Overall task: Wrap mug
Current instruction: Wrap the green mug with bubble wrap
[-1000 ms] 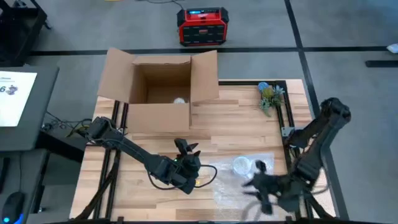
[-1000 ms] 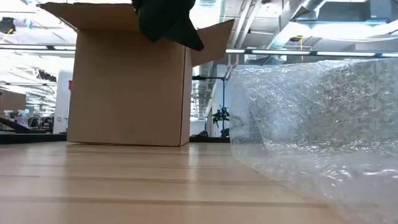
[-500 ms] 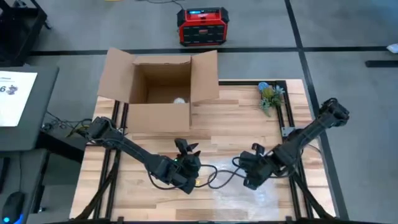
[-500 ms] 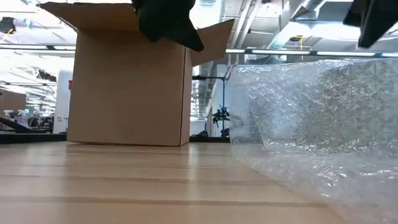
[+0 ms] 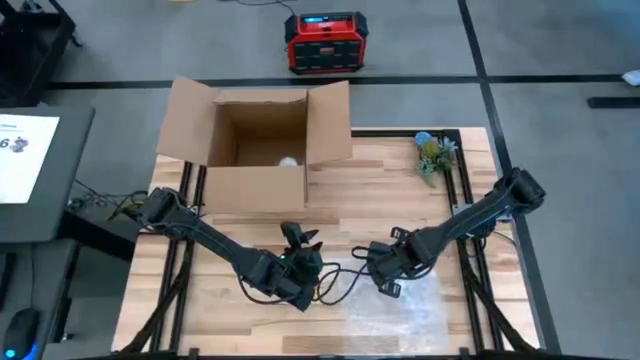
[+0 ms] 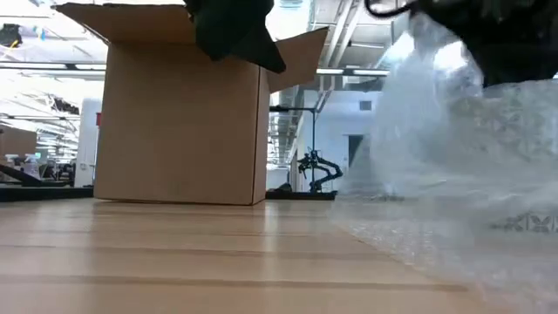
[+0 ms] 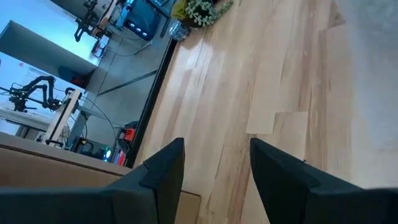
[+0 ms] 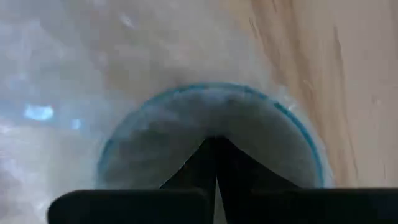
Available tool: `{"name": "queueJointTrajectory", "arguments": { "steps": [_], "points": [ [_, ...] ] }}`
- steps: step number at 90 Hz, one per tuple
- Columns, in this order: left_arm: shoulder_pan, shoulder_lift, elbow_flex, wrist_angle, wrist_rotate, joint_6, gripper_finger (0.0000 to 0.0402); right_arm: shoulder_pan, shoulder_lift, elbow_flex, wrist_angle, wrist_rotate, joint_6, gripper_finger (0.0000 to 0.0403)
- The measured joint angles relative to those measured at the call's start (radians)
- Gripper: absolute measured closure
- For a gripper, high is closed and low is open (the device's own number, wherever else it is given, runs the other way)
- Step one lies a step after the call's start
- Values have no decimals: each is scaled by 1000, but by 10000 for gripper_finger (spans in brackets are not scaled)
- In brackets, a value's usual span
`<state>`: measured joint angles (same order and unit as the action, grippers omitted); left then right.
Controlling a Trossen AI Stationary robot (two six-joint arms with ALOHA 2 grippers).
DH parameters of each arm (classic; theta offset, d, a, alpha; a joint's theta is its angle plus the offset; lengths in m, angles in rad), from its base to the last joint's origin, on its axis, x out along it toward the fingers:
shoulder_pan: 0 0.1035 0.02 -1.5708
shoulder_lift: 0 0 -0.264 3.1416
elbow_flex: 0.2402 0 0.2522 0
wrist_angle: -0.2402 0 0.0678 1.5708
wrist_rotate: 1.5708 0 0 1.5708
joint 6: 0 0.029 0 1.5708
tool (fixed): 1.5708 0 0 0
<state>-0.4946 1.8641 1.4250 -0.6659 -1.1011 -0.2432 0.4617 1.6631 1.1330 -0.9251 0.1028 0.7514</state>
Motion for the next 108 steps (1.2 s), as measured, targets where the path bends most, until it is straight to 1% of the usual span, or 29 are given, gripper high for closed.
{"name": "queueJointTrajectory", "arguments": {
  "steps": [11, 23, 35, 46, 54, 67, 76, 88, 108],
  "points": [
    [0, 0, 0, 0, 0, 0, 240, -12, 38, -1, -10, -22, -23, 403],
    [0, 0, 0, 0, 0, 0, 240, -26, 50, 10, -20, -54, -50, 403],
    [-1, 0, 0, 0, 0, 0, 240, -26, 24, 67, -100, -60, -53, 403],
    [0, 0, 0, 0, 0, 0, 240, -25, -32, 131, -177, -62, -51, 403],
    [-1, 0, 0, 0, 0, 0, 240, -23, -68, 152, -214, -60, -29, 403],
    [0, 0, 0, 0, 0, 0, 240, -4, -122, 158, -150, -19, -28, 403],
    [0, 0, 0, 0, 0, 0, 240, 12, -125, 158, -70, -11, -53, 403],
    [0, 0, 0, -1, 0, -1, 240, 16, -92, 141, -68, -22, -53, 403],
    [0, 0, 0, -3, 0, -3, 240, -16, -5, 28, -26, -73, -41, 403]
  ]
}}
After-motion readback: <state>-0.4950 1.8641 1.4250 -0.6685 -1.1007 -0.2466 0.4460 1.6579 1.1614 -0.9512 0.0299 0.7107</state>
